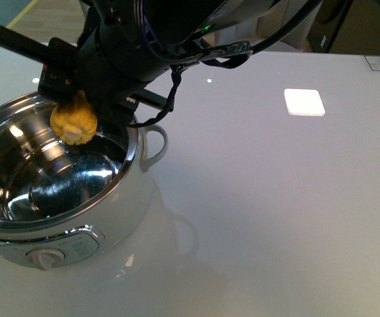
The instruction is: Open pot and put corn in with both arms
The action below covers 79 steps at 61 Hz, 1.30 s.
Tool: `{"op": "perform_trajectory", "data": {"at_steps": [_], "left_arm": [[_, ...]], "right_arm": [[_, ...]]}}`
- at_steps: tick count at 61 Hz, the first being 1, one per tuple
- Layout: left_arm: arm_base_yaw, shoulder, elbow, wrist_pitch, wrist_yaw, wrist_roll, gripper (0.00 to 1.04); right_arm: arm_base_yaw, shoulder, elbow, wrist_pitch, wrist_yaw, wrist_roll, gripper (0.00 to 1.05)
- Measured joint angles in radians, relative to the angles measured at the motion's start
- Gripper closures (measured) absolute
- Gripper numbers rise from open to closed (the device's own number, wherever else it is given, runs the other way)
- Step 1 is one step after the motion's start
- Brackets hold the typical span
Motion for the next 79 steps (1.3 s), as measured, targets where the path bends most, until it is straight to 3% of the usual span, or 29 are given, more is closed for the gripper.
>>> {"op": "perform_trajectory", "data": {"at_steps": [16,26,43,55,79], "left_arm": [[0.0,0.0,0.0,0.0,0.0,0.0,0.07],[0.0,0.0,0.0,0.0,0.0,0.0,0.07],[0.0,0.0,0.0,0.0,0.0,0.0,0.07],[0.0,0.0,0.0,0.0,0.0,0.0,0.07],[0.0,0.0,0.0,0.0,0.0,0.0,0.07]], "right_arm": [[0.039,0.034,0.0,-0.047,-0.044,-0.017,0.81],[0.042,0.034,0.0,-0.059,-0.04,-0.036,0.5],[0.034,0.019,-0.043,-0.023,-0.018,-0.028,0.08],[-0.031,-0.071,-0.16,0.07,0.035,0.009,0.09],[-0.28,-0.523,-0.568,0.204,0.406,-0.171,0.09]]}}
